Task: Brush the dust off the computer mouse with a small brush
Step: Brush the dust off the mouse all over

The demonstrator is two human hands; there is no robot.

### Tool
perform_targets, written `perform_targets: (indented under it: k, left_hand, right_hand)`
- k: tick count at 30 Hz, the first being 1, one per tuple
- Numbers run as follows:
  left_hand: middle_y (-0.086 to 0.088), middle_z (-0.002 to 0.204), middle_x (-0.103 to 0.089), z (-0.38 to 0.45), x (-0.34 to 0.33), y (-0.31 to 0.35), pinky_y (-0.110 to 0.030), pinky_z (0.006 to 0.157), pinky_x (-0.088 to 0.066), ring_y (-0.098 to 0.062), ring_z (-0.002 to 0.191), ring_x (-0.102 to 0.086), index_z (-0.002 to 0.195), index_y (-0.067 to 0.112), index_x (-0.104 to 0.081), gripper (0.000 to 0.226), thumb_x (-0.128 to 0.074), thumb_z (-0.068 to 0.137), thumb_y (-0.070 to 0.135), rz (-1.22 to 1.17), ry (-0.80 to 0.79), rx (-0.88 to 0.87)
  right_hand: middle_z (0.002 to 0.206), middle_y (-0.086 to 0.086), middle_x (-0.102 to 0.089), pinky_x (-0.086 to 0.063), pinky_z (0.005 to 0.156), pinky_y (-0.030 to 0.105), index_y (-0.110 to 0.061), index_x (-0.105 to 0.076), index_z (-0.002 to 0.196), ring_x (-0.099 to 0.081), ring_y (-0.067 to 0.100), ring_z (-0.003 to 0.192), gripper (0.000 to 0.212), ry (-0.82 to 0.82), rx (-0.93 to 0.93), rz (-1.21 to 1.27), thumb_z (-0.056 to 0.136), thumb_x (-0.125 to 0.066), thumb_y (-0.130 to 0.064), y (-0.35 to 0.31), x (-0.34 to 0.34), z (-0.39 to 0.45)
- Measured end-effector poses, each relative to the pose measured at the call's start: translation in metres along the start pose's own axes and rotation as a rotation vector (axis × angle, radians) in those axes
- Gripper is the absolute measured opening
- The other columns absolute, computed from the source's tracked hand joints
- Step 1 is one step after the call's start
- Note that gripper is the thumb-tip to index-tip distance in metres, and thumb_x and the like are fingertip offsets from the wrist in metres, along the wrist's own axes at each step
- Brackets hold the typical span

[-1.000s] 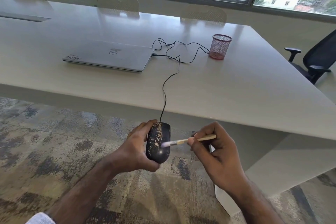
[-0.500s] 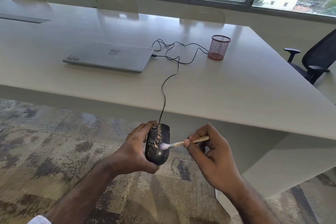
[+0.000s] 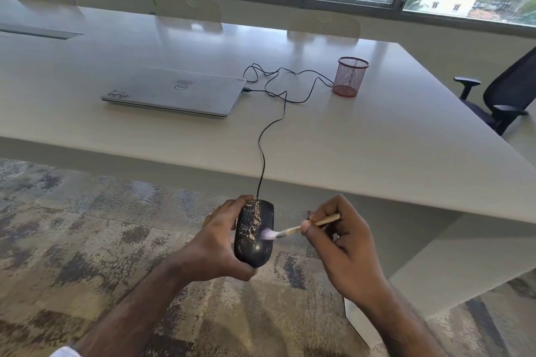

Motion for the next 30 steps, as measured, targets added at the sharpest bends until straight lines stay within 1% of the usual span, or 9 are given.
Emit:
perform_targets:
  k: [2, 4, 7, 12, 16, 19, 22, 26, 30]
  left_hand:
    - [0.018, 0.13, -0.051, 0.0, -0.001, 0.001, -0.043, 0.107, -0.053, -0.013, 0.125, -0.053, 0.133, 0.059, -0.037, 0.105, -0.089, 0.046, 0.031, 0.007, 0.002, -0.008]
    - [0.019, 0.13, -0.05, 0.0, -0.001, 0.001, -0.043, 0.107, -0.054, -0.012, 0.127, -0.053, 0.127, 0.066, -0.036, 0.103, -0.089, 0.046, 0.031, 0.007, 0.008, -0.008]
    - [0.021, 0.129, -0.05, 0.0, -0.002, 0.002, -0.042, 0.104, -0.056, -0.012, 0.125, -0.054, 0.12, 0.079, -0.034, 0.106, -0.089, 0.046, 0.028, -0.005, 0.018, -0.015]
    - [0.015, 0.129, -0.052, -0.003, -0.002, -0.001, -0.043, 0.101, -0.057, -0.014, 0.123, -0.055, 0.139, 0.05, -0.038, 0.11, -0.091, 0.047, 0.025, -0.004, 0.014, -0.02]
    - [0.011, 0.135, -0.05, -0.004, -0.002, -0.003, -0.044, 0.107, -0.055, -0.018, 0.129, -0.052, 0.155, 0.031, -0.035, 0.121, -0.093, 0.049, 0.024, -0.008, -0.005, -0.004]
    - [0.011, 0.138, -0.048, -0.004, -0.002, -0.001, -0.044, 0.11, -0.053, -0.018, 0.132, -0.05, 0.159, 0.027, -0.031, 0.127, -0.092, 0.048, 0.027, -0.002, -0.012, 0.003]
    - [0.013, 0.138, -0.046, -0.005, -0.002, -0.002, -0.041, 0.11, -0.052, -0.018, 0.133, -0.05, 0.159, 0.028, -0.03, 0.127, -0.093, 0.048, 0.027, -0.001, -0.026, 0.009]
    - [0.018, 0.138, -0.044, -0.006, -0.004, -0.002, -0.039, 0.113, -0.049, -0.014, 0.132, -0.047, 0.159, 0.031, -0.028, 0.127, -0.091, 0.048, 0.031, -0.006, -0.029, 0.011]
    - [0.017, 0.138, -0.045, -0.005, -0.004, 0.0, -0.04, 0.113, -0.049, -0.013, 0.132, -0.047, 0.159, 0.029, -0.029, 0.127, -0.091, 0.048, 0.029, -0.012, -0.029, 0.004]
  right_hand:
    - [0.068, 0.012, -0.057, -0.037, 0.042, 0.049, -0.033, -0.057, 0.082, -0.045, 0.036, 0.052, 0.013, 0.034, 0.007, 0.014, 0.087, -0.069, -0.034, -0.003, 0.003, 0.002]
    - [0.072, 0.007, -0.061, -0.04, 0.046, 0.047, -0.032, -0.058, 0.083, -0.048, 0.034, 0.058, 0.014, 0.058, 0.001, 0.031, 0.087, -0.071, -0.03, -0.005, 0.003, 0.004]
    - [0.073, 0.001, -0.062, -0.037, 0.042, 0.047, -0.033, -0.058, 0.085, -0.046, 0.033, 0.056, 0.017, 0.025, -0.011, 0.033, 0.09, -0.072, -0.024, -0.005, -0.003, 0.003]
    - [0.067, 0.012, -0.056, -0.034, 0.039, 0.05, -0.031, -0.057, 0.083, -0.042, 0.042, 0.051, 0.013, -0.001, -0.02, 0.023, 0.087, -0.07, -0.033, -0.004, 0.0, 0.001]
    - [0.071, 0.0, -0.061, -0.037, 0.043, 0.049, -0.03, -0.059, 0.083, -0.046, 0.038, 0.056, 0.016, 0.052, -0.026, 0.021, 0.088, -0.072, -0.023, -0.007, 0.001, 0.007]
    - [0.07, -0.006, -0.06, -0.035, 0.043, 0.049, -0.03, -0.058, 0.084, -0.043, 0.04, 0.054, 0.019, 0.02, -0.026, 0.006, 0.091, -0.072, -0.02, -0.005, -0.003, 0.006]
    - [0.069, 0.003, -0.058, -0.036, 0.045, 0.049, -0.028, -0.057, 0.081, -0.043, 0.039, 0.055, 0.018, 0.013, -0.028, -0.009, 0.089, -0.071, -0.02, -0.003, -0.001, 0.004]
    - [0.071, 0.005, -0.064, -0.04, 0.045, 0.049, -0.03, -0.058, 0.081, -0.053, 0.039, 0.057, 0.015, 0.086, -0.047, 0.013, 0.087, -0.072, -0.03, -0.005, 0.004, 0.009]
    - [0.076, 0.012, -0.068, -0.05, 0.057, 0.06, -0.031, -0.057, 0.082, -0.061, 0.044, 0.066, 0.023, 0.132, -0.104, 0.001, 0.094, -0.074, -0.02, 0.002, 0.006, 0.013]
Point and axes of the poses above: each hand's wrist, its own z-axis towards the middle knuckle, its own x-axis out of the back of the hand, y = z × x, the point moved 3 cm from there along z, towards the middle knuckle
